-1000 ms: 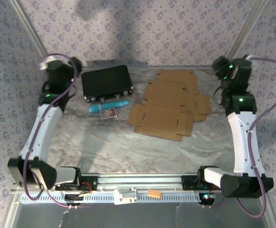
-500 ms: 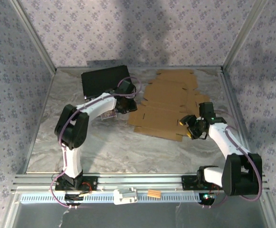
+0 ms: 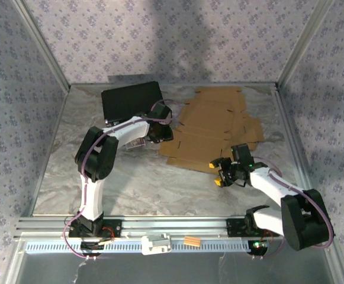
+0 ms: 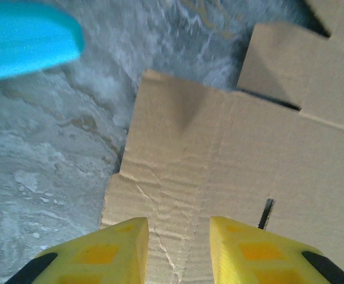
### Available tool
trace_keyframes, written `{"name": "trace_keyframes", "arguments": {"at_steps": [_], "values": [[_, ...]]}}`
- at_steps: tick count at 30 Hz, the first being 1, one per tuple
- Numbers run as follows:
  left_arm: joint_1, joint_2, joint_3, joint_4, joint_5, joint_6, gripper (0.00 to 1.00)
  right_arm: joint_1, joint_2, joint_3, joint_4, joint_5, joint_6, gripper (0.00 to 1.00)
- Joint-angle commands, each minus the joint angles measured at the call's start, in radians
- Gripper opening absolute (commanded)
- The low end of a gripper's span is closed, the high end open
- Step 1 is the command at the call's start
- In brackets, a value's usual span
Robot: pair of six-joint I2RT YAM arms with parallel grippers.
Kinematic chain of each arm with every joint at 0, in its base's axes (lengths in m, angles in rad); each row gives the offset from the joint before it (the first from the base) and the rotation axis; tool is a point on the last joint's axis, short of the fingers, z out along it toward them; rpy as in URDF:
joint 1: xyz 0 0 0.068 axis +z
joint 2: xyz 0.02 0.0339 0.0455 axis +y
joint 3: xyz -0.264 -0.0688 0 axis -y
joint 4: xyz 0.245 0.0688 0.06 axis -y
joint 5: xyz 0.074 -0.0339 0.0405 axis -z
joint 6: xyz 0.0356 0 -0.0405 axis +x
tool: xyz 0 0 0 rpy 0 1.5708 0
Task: Fold the paper box
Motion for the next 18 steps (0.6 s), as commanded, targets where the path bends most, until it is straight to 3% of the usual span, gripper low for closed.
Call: {"name": "trace_keyframes", "arguments": {"at_steps": [1, 9, 15, 18], "values": [[-0.024, 0.019, -0.023, 0.021, 0.029, 0.010, 0.32, 0.047, 0.015, -0.020, 0.128, 0.028, 0.135, 0.64], [-0.081, -0.010, -0.127, 0.077, 0.084, -0.117, 0.31, 0.081, 0.099, -0.046, 0.240, 0.038, 0.183, 0.64], [-0.121, -0.071, -0.204, 0.121, 0.095, -0.227, 0.30, 0.076, 0.032, -0.082, 0.201, 0.081, 0.185, 0.64], [-0.125, -0.083, -0.213, 0.118, 0.118, -0.250, 0.30, 0.052, 0.019, -0.132, 0.265, 0.106, 0.175, 0.62]]}}
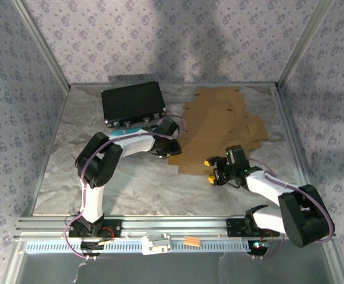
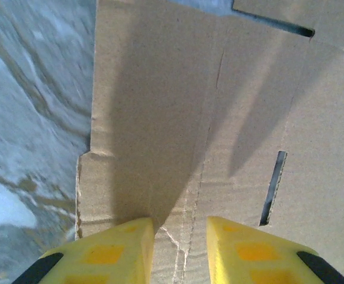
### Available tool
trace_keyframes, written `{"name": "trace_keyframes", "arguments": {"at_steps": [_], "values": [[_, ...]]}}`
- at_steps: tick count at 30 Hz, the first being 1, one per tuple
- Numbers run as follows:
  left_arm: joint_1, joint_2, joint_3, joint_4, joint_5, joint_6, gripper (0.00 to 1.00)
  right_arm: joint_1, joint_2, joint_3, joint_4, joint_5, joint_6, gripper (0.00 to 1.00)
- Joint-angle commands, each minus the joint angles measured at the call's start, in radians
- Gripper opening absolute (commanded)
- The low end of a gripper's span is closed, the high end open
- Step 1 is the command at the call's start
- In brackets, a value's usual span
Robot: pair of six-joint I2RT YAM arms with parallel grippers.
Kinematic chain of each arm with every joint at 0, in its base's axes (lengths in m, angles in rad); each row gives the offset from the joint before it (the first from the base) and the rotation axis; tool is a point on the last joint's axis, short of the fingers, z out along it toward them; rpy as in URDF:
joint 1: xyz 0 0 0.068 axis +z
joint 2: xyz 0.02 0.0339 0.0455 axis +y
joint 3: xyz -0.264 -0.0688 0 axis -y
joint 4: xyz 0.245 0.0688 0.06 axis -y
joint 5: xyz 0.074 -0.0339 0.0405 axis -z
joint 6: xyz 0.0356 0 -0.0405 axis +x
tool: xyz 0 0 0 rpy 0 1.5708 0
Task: Fold the paper box
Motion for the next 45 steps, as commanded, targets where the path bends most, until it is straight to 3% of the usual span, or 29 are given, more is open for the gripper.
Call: {"name": "trace_keyframes", "arguments": {"at_steps": [1, 8, 16, 20, 23, 27, 32, 39, 45], "values": [[-0.005, -0.024, -0.029, -0.026, 0.046, -0.061, 0.29, -0.028, 0.000, -0.067, 0.049, 0.076, 0.000, 0.61], [-0.010, -0.025, -0.043, -0.028, 0.065, -0.064, 0.28, -0.071, -0.026, -0.105, 0.227, 0.130, -0.063, 0.58], [-0.010, -0.017, -0.025, -0.046, 0.070, -0.041, 0.27, -0.034, -0.174, -0.170, 0.249, 0.279, -0.088, 0.53], [-0.011, -0.014, -0.021, -0.052, 0.073, -0.035, 0.27, -0.042, -0.177, -0.192, 0.260, 0.291, -0.106, 0.51], [-0.011, -0.014, -0.017, -0.058, 0.074, -0.030, 0.27, -0.054, -0.158, -0.141, 0.100, 0.241, -0.123, 0.48], [-0.011, -0.015, -0.009, -0.068, 0.071, -0.021, 0.27, -0.023, -0.223, -0.070, -0.095, 0.301, -0.152, 0.50], [-0.013, -0.014, -0.004, -0.073, 0.069, -0.018, 0.27, -0.027, -0.145, -0.070, -0.061, 0.265, -0.156, 0.51], [-0.016, -0.012, 0.001, -0.077, 0.077, -0.012, 0.27, -0.053, 0.075, -0.057, 0.195, 0.210, -0.191, 0.50], [-0.018, -0.003, 0.007, -0.086, 0.089, -0.002, 0.27, -0.038, 0.176, -0.016, 0.312, 0.205, -0.193, 0.49]]}}
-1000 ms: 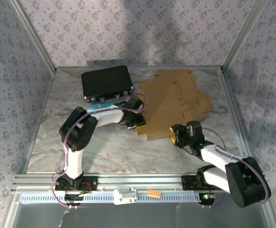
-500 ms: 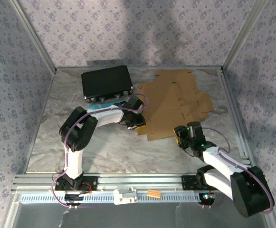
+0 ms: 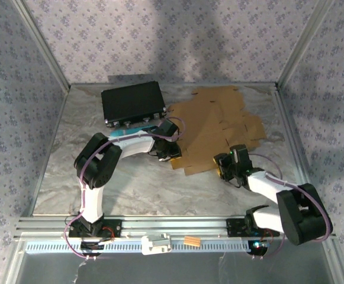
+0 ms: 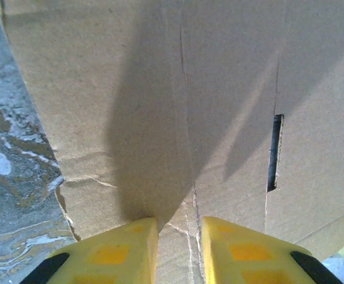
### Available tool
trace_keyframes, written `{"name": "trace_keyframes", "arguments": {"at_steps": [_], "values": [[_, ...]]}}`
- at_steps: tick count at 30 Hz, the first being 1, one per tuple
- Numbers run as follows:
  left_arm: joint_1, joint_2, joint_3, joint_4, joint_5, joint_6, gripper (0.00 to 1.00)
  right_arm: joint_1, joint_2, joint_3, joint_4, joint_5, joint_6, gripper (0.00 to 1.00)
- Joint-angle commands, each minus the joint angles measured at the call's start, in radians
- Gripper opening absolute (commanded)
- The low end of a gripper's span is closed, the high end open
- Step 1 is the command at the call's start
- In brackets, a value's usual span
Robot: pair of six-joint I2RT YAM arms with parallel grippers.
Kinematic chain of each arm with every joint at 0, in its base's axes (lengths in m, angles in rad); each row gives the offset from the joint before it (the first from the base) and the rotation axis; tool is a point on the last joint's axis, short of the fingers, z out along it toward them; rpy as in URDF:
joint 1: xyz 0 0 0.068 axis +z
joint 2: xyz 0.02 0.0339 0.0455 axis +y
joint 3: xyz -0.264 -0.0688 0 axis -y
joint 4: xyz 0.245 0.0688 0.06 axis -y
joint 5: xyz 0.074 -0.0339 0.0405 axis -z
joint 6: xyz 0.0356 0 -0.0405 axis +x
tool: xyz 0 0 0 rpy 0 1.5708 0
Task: Fold the paper box
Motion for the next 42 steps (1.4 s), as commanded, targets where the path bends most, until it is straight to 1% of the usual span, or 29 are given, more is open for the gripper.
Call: {"name": "trace_keyframes", "arguments": {"at_steps": [1, 3, 8, 12, 16, 17, 19, 20, 21, 23, 26, 27, 28, 30, 33, 35, 37, 39, 42], "values": [[-0.010, 0.010, 0.023, -0.058, 0.019, 0.027, 0.26, 0.019, 0.120, -0.012, 0.241, 0.019, -0.022, 0.49], [-0.011, 0.014, 0.031, -0.067, 0.021, 0.034, 0.27, 0.025, 0.115, -0.026, 0.297, 0.035, -0.015, 0.48], [-0.010, 0.020, 0.042, -0.074, 0.023, 0.038, 0.26, 0.028, 0.089, -0.050, 0.352, 0.066, -0.020, 0.45], [-0.011, 0.020, 0.044, -0.075, 0.026, 0.039, 0.26, 0.038, 0.113, -0.042, 0.405, 0.065, -0.020, 0.36], [-0.011, 0.021, 0.046, -0.080, 0.025, 0.043, 0.26, 0.054, 0.133, -0.013, 0.406, 0.065, -0.016, 0.29], [-0.011, 0.021, 0.046, -0.081, 0.024, 0.044, 0.26, 0.057, 0.133, -0.008, 0.401, 0.065, -0.017, 0.24], [-0.010, 0.018, 0.048, -0.084, 0.021, 0.043, 0.26, 0.059, 0.112, -0.001, 0.355, 0.072, -0.014, 0.10], [-0.010, 0.013, 0.052, -0.089, 0.017, 0.046, 0.26, 0.062, 0.085, 0.001, 0.314, 0.089, -0.012, 0.01], [-0.010, 0.003, 0.057, -0.094, 0.007, 0.049, 0.28, 0.064, 0.054, 0.008, 0.256, 0.107, -0.011, 0.00], [-0.010, -0.035, 0.071, -0.113, -0.031, 0.054, 0.35, 0.065, -0.020, 0.025, 0.162, 0.134, -0.015, 0.00], [-0.011, -0.144, 0.117, -0.167, -0.137, 0.058, 0.47, 0.057, -0.133, 0.097, 0.002, 0.156, -0.043, 0.00], [-0.010, -0.198, 0.136, -0.179, -0.181, 0.064, 0.51, 0.055, -0.166, 0.148, -0.063, 0.162, -0.063, 0.00], [-0.012, -0.241, 0.153, -0.194, -0.223, 0.072, 0.57, 0.052, -0.188, 0.193, -0.111, 0.162, -0.076, 0.00], [-0.010, -0.340, 0.198, -0.229, -0.328, 0.104, 0.63, 0.047, -0.214, 0.328, -0.240, 0.152, -0.129, 0.00], [0.015, -0.439, 0.259, -0.261, -0.429, 0.150, 0.64, 0.043, -0.200, 0.555, -0.437, 0.139, -0.200, 0.00], [0.053, -0.489, 0.276, -0.252, -0.443, 0.163, 0.63, 0.046, -0.188, 0.683, -0.519, 0.142, -0.222, 0.00], [0.096, -0.519, 0.283, -0.234, -0.427, 0.168, 0.63, 0.052, -0.171, 0.815, -0.650, 0.163, -0.204, 0.00], [0.154, -0.528, 0.297, -0.231, -0.382, 0.163, 0.61, 0.066, -0.157, 0.966, -0.793, 0.198, -0.158, 0.00], [0.200, -0.537, 0.309, -0.236, -0.337, 0.172, 0.60, 0.095, -0.129, 1.153, -1.030, 0.234, -0.061, 0.00]]}}
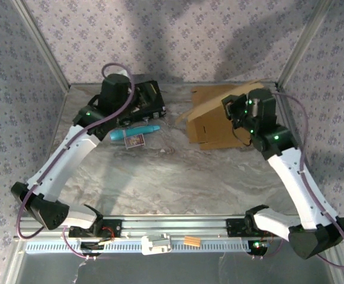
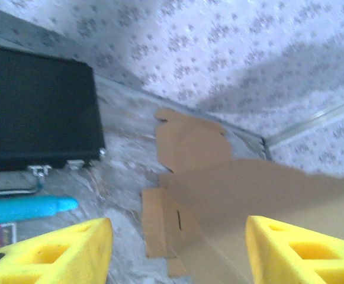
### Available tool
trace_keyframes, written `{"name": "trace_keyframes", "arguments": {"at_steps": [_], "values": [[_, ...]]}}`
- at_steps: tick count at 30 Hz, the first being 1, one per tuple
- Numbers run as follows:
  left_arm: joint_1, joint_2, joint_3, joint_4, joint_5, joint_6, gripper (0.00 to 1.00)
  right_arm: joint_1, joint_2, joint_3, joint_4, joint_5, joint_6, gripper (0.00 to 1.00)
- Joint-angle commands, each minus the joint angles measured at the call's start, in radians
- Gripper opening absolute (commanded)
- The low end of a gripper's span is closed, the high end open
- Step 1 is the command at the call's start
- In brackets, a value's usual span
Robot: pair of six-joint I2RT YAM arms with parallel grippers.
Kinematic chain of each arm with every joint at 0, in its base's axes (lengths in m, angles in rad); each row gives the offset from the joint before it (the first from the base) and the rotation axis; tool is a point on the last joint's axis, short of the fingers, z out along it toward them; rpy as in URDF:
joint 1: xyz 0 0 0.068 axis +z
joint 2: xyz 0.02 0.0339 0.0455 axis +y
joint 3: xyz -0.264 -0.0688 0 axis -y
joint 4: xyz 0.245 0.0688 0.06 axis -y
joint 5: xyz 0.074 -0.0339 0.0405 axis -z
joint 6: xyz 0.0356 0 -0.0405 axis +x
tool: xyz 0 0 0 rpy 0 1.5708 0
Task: Fold the paper box
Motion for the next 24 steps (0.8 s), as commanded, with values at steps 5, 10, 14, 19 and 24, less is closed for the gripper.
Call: {"name": "trace_keyframes", "arguments": {"at_steps": [5, 10, 14, 19, 24], "values": [[0.080, 0.009, -0.009, -0.068, 0.130, 0.017, 0.57, 0.127, 0.089, 0.338, -0.588, 0.110, 0.365, 0.00], [0.143, 0.001, -0.028, -0.141, 0.274, -0.054, 0.56, 0.135, 0.438, 0.801, -1.010, 0.016, 0.557, 0.00], [0.185, -0.032, -0.066, -0.197, 0.339, -0.101, 0.57, 0.084, 0.756, 1.112, -1.103, -0.073, 0.554, 0.00], [0.216, -0.067, -0.044, -0.197, 0.384, -0.154, 0.58, 0.080, 0.953, 1.198, -1.020, -0.131, 0.578, 0.00], [0.185, -0.021, -0.021, -0.141, 0.422, -0.239, 0.60, 0.088, 0.963, 1.106, -0.920, -0.125, 0.574, 0.00]]}}
